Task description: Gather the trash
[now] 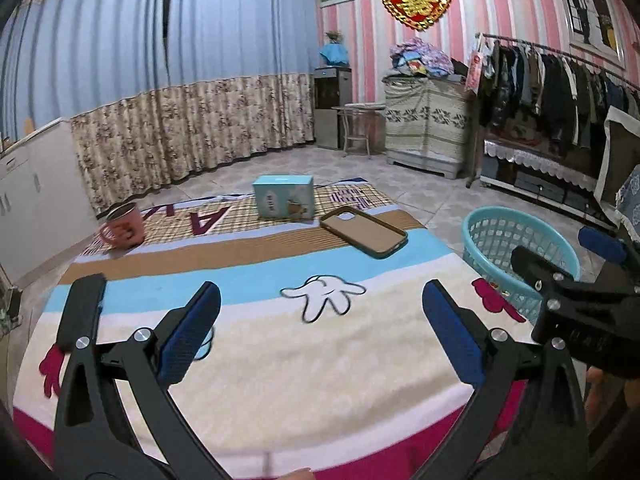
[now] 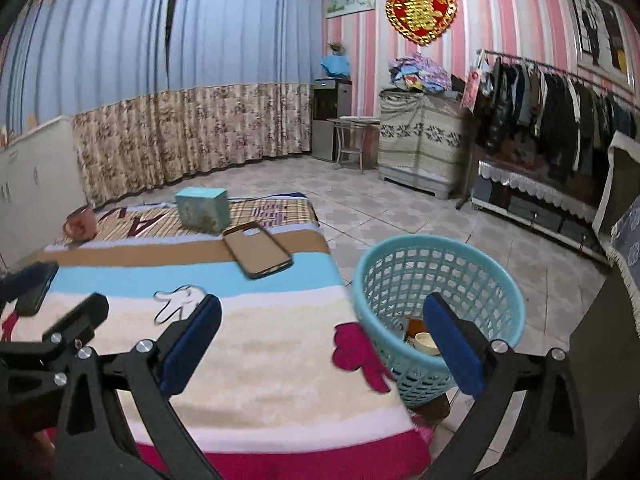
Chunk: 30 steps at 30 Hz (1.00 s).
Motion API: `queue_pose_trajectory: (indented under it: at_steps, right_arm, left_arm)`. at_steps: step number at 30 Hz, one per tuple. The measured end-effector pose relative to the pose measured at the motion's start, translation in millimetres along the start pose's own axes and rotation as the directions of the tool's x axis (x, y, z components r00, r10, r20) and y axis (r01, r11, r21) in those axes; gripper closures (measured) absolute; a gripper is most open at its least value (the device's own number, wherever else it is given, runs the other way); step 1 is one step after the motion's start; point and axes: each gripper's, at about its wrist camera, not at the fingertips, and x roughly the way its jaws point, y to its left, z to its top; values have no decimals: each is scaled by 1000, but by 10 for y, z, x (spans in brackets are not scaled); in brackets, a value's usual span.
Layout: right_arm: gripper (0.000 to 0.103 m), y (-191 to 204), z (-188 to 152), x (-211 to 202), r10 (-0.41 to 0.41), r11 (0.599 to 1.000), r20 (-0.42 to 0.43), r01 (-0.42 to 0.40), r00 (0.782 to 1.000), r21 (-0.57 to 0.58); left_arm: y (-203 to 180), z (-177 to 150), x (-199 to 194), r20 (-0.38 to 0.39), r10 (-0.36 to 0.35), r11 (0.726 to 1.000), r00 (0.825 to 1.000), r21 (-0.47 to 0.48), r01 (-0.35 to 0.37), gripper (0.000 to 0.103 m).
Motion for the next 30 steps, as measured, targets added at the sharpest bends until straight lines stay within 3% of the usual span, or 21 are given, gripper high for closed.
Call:
queue_pose_trajectory:
  at_steps: [6,14,30]
  right_arm:
    - [5,48,-131,-240,-6,1000,8,6,1000,-3]
    - [5,0,-141,-451,-16,1000,31,15,999,9]
    - [5,147,-227,-564,10,1000,44,-10,999,4]
  left_arm:
    - [44,-115,-168,0,22,1000,1000,-8,-22,5]
    - [52,-132,-393,58,72,997,996,17,-73,5]
    - [189,-127,-487,84,105,994,991,-13,-105,5]
